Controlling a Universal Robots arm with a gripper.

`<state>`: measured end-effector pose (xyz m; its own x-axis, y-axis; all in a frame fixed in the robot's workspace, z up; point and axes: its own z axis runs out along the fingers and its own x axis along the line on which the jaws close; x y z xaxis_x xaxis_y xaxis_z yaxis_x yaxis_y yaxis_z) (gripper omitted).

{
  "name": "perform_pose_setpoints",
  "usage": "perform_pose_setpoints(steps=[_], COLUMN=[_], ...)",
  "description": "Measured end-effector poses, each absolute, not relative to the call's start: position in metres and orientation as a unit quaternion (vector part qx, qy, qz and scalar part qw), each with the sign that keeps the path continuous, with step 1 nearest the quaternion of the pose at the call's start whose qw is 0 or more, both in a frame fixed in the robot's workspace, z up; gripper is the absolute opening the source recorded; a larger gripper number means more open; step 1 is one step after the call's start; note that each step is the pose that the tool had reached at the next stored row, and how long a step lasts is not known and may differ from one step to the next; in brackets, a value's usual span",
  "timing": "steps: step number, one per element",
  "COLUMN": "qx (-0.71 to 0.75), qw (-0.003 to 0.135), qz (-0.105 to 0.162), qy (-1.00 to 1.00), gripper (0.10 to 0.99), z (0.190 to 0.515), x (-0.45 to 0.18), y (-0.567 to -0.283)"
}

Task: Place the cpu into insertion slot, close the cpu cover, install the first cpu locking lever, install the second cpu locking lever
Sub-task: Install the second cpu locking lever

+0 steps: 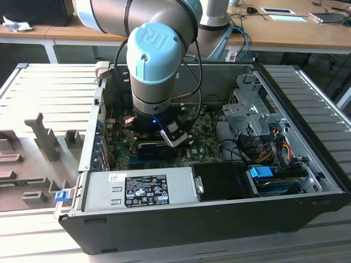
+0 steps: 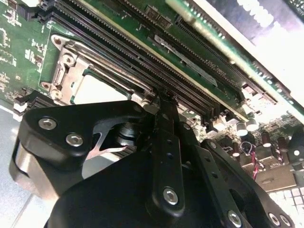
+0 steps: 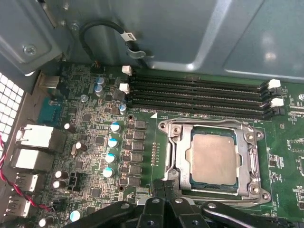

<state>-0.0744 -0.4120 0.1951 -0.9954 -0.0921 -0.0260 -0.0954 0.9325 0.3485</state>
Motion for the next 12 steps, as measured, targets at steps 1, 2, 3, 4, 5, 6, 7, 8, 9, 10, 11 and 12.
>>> perform_pose_setpoints(steps=[1, 2, 3, 4, 5, 6, 7, 8, 9, 10, 11, 12], qx=[-0.048, -0.048, -0.048, -0.048, -0.048, -0.048, -0.048, -0.048, -0.048, -0.047, -0.047, -0.047], qw=[0.004, 0.004, 0.004, 0.004, 0.004, 0.004, 0.004, 0.004, 0.004, 0.004, 0.004, 0.004], qz=[0.177, 0.177, 0.177, 0.177, 0.177, 0.177, 0.177, 0.177, 0.177, 0.177, 0.177, 0.177], qy=[0.983, 0.983, 0.983, 0.983, 0.983, 0.983, 0.983, 0.983, 0.983, 0.983, 0.983, 0.983], gripper=[0.106, 0.106, 0.106, 0.106, 0.106, 0.106, 0.106, 0.106, 0.106, 0.106, 0.106, 0.106], z=[0.198, 0.204, 0.205, 0.207, 0.208, 0.209, 0.21, 0.211, 0.212, 0.214, 0.216, 0.219], x=[-0.075, -0.075, -0.074, -0.075, -0.074, -0.075, -0.074, -0.074, -0.074, -0.075, -0.075, -0.074], y=[-0.412, -0.412, -0.412, -0.412, -0.412, -0.412, -0.412, -0.412, -0.412, -0.412, -0.412, -0.412])
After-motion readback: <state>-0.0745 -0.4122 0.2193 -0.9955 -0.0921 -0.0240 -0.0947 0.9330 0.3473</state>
